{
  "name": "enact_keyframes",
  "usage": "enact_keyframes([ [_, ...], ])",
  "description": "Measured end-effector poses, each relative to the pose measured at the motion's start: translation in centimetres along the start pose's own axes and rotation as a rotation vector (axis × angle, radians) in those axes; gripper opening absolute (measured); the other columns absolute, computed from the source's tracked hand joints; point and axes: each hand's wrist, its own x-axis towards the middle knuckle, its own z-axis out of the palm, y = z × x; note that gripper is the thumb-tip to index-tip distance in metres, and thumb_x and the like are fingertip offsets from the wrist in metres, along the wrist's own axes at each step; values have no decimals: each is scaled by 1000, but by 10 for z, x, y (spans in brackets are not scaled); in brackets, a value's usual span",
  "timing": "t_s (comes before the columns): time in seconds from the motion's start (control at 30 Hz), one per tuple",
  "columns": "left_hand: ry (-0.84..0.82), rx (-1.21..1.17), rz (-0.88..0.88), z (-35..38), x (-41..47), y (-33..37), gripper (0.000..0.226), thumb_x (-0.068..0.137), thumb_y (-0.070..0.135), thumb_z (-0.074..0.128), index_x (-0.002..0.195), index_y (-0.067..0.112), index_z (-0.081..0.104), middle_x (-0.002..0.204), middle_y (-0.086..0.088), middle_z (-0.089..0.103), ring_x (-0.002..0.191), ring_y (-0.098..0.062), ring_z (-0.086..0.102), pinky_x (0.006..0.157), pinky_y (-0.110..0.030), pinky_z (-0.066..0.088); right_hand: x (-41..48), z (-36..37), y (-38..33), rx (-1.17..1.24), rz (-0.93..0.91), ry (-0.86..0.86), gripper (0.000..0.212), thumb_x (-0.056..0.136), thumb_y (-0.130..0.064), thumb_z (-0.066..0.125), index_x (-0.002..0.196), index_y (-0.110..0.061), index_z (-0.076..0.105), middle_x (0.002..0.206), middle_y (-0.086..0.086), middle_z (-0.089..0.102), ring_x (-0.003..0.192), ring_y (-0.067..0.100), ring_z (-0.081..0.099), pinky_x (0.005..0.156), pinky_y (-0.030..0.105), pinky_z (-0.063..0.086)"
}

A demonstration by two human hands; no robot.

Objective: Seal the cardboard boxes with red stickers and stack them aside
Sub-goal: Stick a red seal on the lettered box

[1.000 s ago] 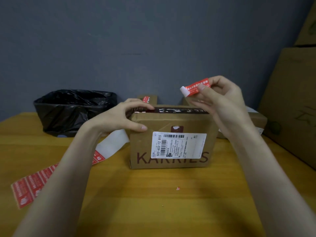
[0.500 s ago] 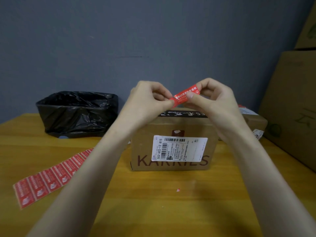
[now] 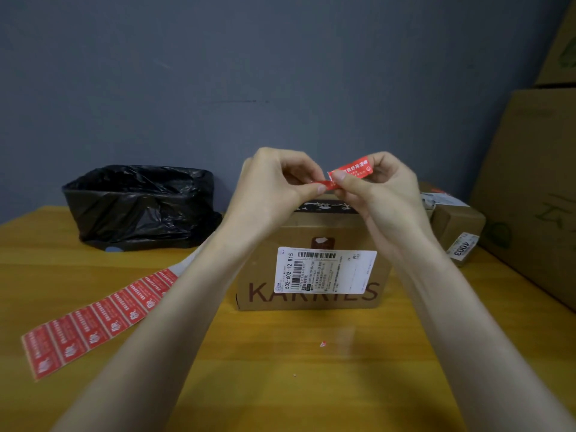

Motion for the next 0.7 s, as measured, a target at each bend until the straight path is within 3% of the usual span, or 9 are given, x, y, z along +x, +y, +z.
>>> enact_keyframes([
  [0.13,22,-22,27,3,-1,3,7,75,14,76,72,17,72,71,2,70,70,-9,65,68,-23,53,1,1,2,71,-5,61,19,80,4,65,74,-7,51,73,7,61,75,18,63,77,29,57],
  [0.27,66,-211,-65,1,-1,6,5,75,8,75,74,11,72,70,-1,69,66,-6,63,68,-19,51,5,-7,0,147,-16,138,15,82,5,63,81,-6,53,76,5,63,75,13,66,79,28,57],
  [0.33,70,-311,-150,-1,0,5,2,79,8,71,80,11,72,74,1,70,69,-2,63,70,-15,51,6,-12,-3,181,10,82,12,83,3,63,85,-5,55,81,7,67,80,17,69,77,28,57],
  [0.47,-38,-455,-340,1,1,2,16,92,11,56,92,16,71,91,1,73,88,-5,68,88,-23,53,6,-13,-5,75,26,-73,10,82,-2,65,82,-9,58,75,3,70,77,14,68,77,29,56],
  [0.6,-96,-507,-372,2,1,4,19,94,12,51,92,14,70,91,-1,73,89,-7,69,88,-22,53,7,-14,-6,-154,-14,-153,13,77,-6,71,76,-12,60,61,-5,67,60,5,60,73,25,46],
  [0.7,-127,-489,-372,3,0,3,16,92,14,55,97,9,69,96,-7,72,91,-11,68,88,-23,53,6,-14,-7,-207,14,-210,13,75,-8,72,77,-12,60,76,7,72,71,14,68,83,29,51],
])
